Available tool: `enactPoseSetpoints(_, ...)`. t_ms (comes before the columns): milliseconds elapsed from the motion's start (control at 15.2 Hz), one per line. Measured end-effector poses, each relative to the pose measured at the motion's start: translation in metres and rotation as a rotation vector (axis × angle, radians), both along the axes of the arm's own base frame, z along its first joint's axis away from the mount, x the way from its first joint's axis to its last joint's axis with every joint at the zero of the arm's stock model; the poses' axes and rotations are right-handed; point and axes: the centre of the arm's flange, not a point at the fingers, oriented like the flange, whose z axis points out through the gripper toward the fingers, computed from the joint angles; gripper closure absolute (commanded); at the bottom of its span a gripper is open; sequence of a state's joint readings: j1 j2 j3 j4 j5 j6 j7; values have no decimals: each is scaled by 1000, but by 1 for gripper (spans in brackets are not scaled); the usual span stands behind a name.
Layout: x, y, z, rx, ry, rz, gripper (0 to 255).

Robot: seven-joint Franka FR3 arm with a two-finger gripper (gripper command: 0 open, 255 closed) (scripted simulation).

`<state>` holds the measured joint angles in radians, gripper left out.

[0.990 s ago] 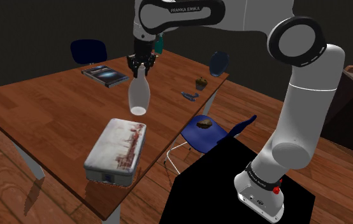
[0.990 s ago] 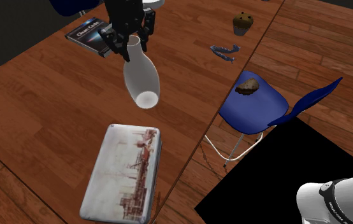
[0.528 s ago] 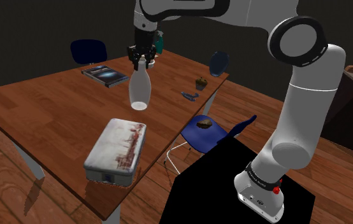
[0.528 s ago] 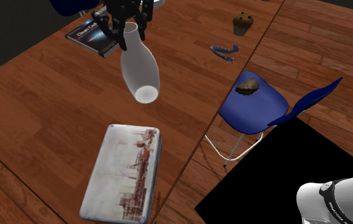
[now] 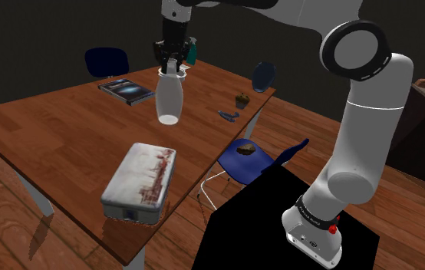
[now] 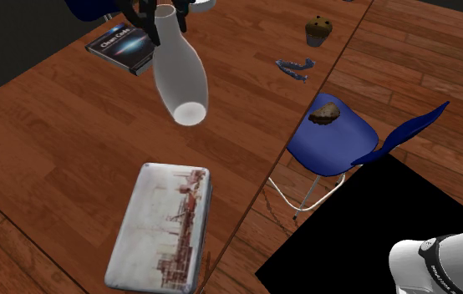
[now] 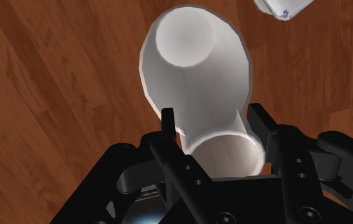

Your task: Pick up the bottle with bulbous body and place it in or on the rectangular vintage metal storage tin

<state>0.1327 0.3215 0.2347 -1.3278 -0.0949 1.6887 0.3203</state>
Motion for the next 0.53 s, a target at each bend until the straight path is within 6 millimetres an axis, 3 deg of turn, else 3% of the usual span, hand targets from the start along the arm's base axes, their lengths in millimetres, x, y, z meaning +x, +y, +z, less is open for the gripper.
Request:
enactPoseSetpoints(396, 1, 1, 31, 0, 0, 0, 255)
enactPoseSetpoints(528, -6, 14, 37, 0, 0, 0, 255)
